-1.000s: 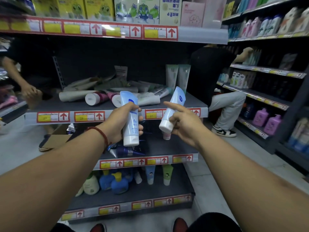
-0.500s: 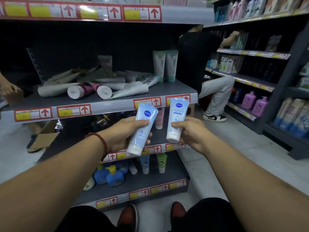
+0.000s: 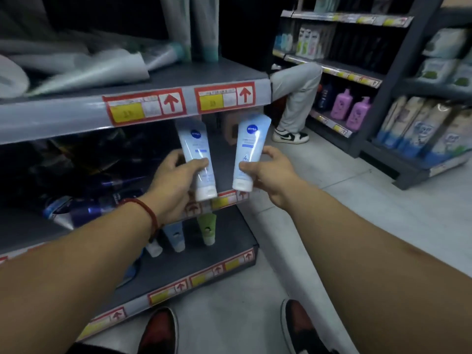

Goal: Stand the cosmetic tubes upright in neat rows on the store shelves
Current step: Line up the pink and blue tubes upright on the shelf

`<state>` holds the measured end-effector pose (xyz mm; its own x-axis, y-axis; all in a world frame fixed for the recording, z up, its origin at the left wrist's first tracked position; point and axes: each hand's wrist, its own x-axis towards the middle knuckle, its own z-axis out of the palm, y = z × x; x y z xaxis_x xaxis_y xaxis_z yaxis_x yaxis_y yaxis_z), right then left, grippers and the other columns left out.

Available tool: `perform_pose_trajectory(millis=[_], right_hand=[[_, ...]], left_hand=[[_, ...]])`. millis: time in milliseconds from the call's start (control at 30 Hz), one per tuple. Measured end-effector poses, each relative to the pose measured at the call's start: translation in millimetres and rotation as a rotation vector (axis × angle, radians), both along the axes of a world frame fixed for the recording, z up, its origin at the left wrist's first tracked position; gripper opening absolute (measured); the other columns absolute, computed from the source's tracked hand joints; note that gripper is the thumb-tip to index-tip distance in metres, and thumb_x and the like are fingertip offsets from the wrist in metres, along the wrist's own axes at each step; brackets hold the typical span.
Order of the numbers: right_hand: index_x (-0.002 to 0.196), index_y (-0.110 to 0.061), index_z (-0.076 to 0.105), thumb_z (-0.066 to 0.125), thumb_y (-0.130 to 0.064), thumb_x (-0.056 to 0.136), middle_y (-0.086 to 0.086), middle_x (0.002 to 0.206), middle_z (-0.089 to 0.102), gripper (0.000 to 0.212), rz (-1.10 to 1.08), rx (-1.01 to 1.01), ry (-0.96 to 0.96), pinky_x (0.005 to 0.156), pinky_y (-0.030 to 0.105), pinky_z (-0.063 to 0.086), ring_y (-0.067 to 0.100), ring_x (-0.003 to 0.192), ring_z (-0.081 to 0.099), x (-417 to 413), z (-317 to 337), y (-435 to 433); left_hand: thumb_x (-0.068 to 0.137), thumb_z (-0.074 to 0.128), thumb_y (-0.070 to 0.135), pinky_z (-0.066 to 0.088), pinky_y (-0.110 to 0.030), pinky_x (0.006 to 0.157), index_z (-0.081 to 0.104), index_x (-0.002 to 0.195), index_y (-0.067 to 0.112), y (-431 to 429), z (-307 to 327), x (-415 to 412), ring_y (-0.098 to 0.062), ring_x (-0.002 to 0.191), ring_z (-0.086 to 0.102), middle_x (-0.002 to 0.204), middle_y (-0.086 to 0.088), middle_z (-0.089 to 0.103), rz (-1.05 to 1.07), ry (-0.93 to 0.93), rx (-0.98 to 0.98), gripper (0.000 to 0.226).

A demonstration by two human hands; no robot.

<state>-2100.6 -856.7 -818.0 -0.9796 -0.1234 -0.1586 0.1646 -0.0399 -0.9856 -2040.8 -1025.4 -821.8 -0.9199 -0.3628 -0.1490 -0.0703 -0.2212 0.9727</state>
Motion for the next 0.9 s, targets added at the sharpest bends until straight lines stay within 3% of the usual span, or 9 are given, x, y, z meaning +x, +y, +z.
perform_pose_trajectory(millis=[200, 300, 400, 500, 600, 700, 900], right_hand=[[0.101, -0.014, 0.061, 0.076, 0.007, 0.076, 0.010, 0.100, 0.071, 0.036, -0.008, 0.028, 0.178, 0.085, 0.047, 0.059, 0.029, 0.095, 0.070, -90.6, -38.5, -5.6], [0.109, -0.008, 0.065, 0.080, -0.001, 0.075, 0.011, 0.104, 0.073, 0.038, 0.036, 0.066, 0.267, 0.086, 0.045, 0.059, 0.025, 0.095, 0.071, -132.3, -63.4, -22.4], [0.105, -0.014, 0.069, 0.082, -0.014, 0.074, 0.005, 0.104, 0.074, 0.033, 0.073, 0.079, 0.348, 0.086, 0.044, 0.059, 0.020, 0.095, 0.072, -174.2, -78.1, -41.4], [0.114, -0.010, 0.066, 0.083, -0.014, 0.076, 0.001, 0.108, 0.073, 0.041, 0.148, 0.119, 0.462, 0.084, 0.035, 0.060, 0.011, 0.096, 0.070, -205.3, -81.6, -59.9], [0.118, -0.007, 0.064, 0.080, -0.010, 0.078, 0.001, 0.110, 0.071, 0.043, 0.218, 0.141, 0.564, 0.086, 0.033, 0.058, 0.010, 0.099, 0.068, -229.1, -86.5, -70.9], [0.119, -0.006, 0.063, 0.076, -0.006, 0.081, 0.005, 0.110, 0.071, 0.040, 0.302, 0.128, 0.596, 0.085, 0.038, 0.060, 0.015, 0.100, 0.069, -245.1, -92.4, -77.4], [0.116, -0.002, 0.065, 0.073, -0.005, 0.084, 0.012, 0.106, 0.073, 0.033, 0.398, 0.068, 0.558, 0.082, 0.048, 0.059, 0.026, 0.096, 0.072, -263.7, -109.2, -81.1]], left_hand=[[0.082, 0.081, 0.014, 0.060, -0.039, 0.091, 0.069, 0.113, 0.017, -7.5, -39.2, -46.5, -0.015, 0.099, 0.073, 0.107, 0.000, 0.076, 0.110, 0.111, -0.353, 0.033], [0.081, 0.081, 0.012, 0.058, -0.023, 0.088, 0.069, 0.116, 0.017, -4.7, -55.2, -72.4, -0.004, 0.097, 0.071, 0.107, 0.005, 0.075, 0.196, 0.173, -0.452, 0.037], [0.082, 0.081, 0.011, 0.056, -0.015, 0.080, 0.069, 0.108, 0.021, -1.5, -66.7, -100.8, 0.000, 0.093, 0.071, 0.104, 0.010, 0.074, 0.248, 0.221, -0.459, 0.031], [0.081, 0.081, 0.016, 0.057, -0.017, 0.082, 0.067, 0.104, 0.024, -1.4, -72.6, -119.8, 0.000, 0.096, 0.071, 0.104, 0.009, 0.074, 0.230, 0.225, -0.527, 0.028], [0.081, 0.080, 0.016, 0.057, -0.016, 0.079, 0.065, 0.113, 0.016, -1.4, -76.9, -131.4, -0.002, 0.096, 0.072, 0.106, 0.006, 0.076, 0.190, 0.231, -0.477, 0.035], [0.081, 0.080, 0.016, 0.057, -0.016, 0.078, 0.066, 0.113, 0.014, 1.3, -80.7, -137.6, -0.003, 0.094, 0.073, 0.104, 0.006, 0.077, 0.196, 0.238, -0.462, 0.035], [0.069, 0.089, 0.017, 0.059, -0.024, 0.083, 0.071, 0.105, 0.029, 7.6, -89.8, -138.2, -0.001, 0.090, 0.073, 0.097, 0.015, 0.077, 0.160, 0.108, -0.590, 0.042]])
